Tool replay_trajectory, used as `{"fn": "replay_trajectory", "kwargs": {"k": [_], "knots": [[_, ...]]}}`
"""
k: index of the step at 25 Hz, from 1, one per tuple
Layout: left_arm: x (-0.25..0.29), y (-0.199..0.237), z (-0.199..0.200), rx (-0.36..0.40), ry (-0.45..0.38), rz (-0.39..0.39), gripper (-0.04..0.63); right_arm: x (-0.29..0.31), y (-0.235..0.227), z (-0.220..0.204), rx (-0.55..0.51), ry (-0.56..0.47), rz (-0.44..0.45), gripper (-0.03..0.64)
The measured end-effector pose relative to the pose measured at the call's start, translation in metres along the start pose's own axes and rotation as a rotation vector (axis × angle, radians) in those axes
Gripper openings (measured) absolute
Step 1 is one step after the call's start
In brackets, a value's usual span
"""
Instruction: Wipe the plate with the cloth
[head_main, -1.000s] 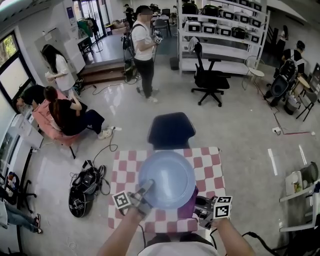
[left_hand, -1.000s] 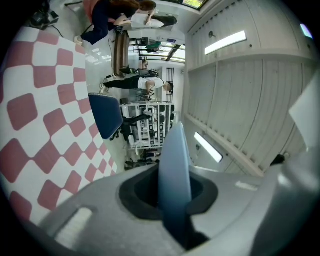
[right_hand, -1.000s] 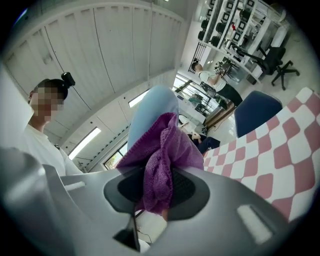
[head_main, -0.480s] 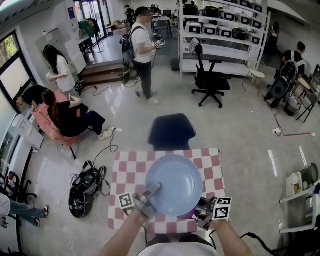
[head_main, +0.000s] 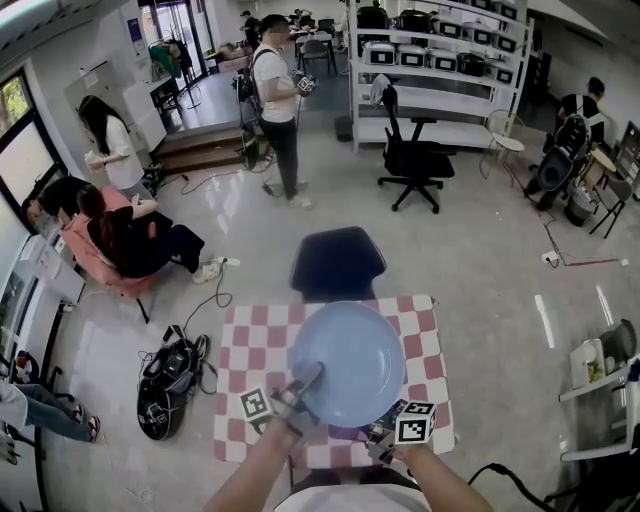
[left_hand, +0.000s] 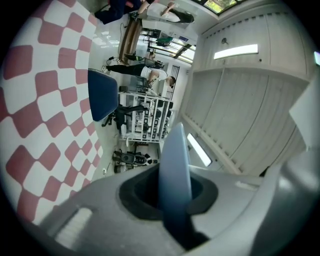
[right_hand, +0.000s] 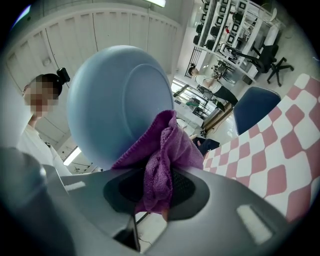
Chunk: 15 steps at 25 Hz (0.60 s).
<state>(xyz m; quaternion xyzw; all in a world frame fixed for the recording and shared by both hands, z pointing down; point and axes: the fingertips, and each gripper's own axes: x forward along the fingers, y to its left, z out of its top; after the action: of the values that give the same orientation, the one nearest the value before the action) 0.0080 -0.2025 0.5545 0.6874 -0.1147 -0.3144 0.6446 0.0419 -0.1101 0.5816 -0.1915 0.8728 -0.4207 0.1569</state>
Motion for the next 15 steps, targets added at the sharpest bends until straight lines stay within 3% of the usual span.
{"fn": "replay_trajectory", "kwargs": {"k": [9,15], "knots": [[-0.017,0.015,0.019,0.06,-0.047,0.051,0.048,-0.029,0.002,0.01,-0.013,-0.011,0.007,0.1],[-0.036,0.019,0.02,0.106,0.049,0.107,0.051,-0.057,0.003,0.045,-0.071,-0.028,-0.028,0.1]]}}
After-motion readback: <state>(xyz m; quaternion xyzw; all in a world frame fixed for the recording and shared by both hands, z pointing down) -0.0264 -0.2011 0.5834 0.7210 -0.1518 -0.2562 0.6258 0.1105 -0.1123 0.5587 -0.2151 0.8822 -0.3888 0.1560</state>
